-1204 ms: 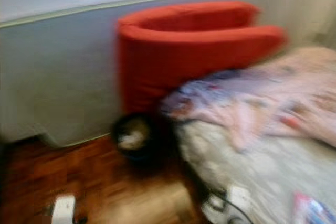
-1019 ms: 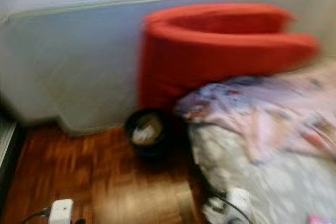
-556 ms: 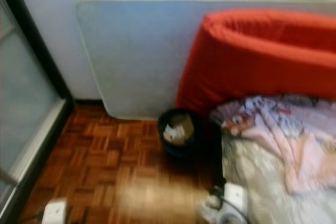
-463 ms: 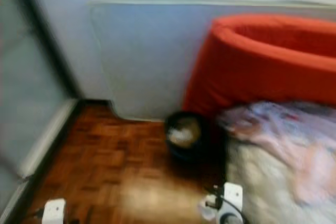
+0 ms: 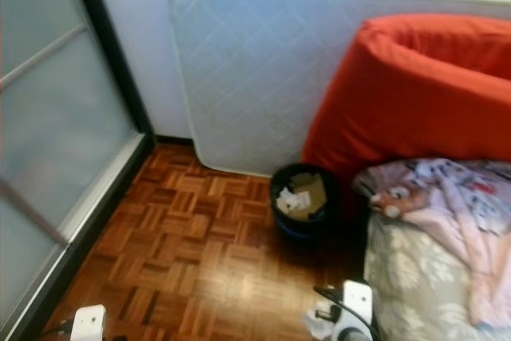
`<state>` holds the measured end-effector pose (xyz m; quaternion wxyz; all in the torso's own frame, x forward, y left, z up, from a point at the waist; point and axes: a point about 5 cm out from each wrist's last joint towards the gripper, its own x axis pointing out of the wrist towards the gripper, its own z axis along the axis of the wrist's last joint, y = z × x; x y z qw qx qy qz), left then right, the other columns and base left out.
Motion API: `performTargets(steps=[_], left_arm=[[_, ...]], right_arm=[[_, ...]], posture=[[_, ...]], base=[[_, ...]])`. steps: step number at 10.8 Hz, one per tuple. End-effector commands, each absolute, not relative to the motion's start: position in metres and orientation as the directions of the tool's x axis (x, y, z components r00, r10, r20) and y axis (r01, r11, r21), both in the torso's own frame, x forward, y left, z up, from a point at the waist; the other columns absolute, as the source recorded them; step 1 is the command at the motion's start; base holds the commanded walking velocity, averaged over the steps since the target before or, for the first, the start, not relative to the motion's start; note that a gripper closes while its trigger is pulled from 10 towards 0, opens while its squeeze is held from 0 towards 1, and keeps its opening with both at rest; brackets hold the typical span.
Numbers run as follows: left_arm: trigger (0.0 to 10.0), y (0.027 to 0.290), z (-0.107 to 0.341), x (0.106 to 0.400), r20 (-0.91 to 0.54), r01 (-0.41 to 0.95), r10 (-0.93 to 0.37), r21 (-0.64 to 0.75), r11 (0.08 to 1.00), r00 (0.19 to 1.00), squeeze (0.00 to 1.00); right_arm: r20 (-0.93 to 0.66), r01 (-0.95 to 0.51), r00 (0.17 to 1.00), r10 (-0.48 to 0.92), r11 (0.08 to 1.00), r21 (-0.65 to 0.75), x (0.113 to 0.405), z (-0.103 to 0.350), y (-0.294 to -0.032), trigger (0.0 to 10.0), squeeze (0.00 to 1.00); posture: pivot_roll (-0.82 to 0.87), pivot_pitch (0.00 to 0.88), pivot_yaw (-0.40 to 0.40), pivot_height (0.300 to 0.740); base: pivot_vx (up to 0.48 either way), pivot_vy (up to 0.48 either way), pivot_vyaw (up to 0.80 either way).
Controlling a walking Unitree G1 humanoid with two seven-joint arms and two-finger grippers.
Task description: Clean up the room
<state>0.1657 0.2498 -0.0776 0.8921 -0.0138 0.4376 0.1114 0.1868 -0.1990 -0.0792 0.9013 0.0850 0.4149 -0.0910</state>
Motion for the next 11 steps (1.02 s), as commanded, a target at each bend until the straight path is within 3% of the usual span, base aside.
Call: performTargets(steps=[1,3,6,11], left_arm=[[10.0,0.251,-0.079,0.162,-0.788,-0.213,0.189,0.075,0.974,0.586,0.00],[10.0,0.248,-0.078,0.166,-0.783,-0.201,0.182,0.074,0.977,0.595,0.00],[10.0,0.245,-0.077,0.169,-0.775,-0.196,0.177,0.070,0.978,0.606,0.00],[10.0,0.245,-0.075,0.173,-0.761,-0.204,0.180,0.064,0.977,0.623,0.00]], right_arm=[[-0.770,0.246,0.632,-0.090,0.965,0.089,0.184,-0.081,-0.199,10.0,0.00],[-0.779,0.209,0.622,-0.079,0.976,0.068,0.182,-0.082,-0.200,10.0,0.00],[-0.784,0.210,0.616,-0.081,0.976,0.064,0.181,-0.082,-0.199,10.0,0.00],[-0.776,0.214,0.626,-0.075,0.974,0.079,0.187,-0.080,-0.196,10.0,0.00]], posture=[[0.14,0.004,0.000,0.740],[0.14,0.000,-0.001,0.740],[0.14,0.000,-0.005,0.740],[0.15,0.000,-0.014,0.740]], base=[[0.274,0.000,0.00],[0.277,0.000,0.00],[0.290,0.000,0.68],[0.300,0.000,0.00]])
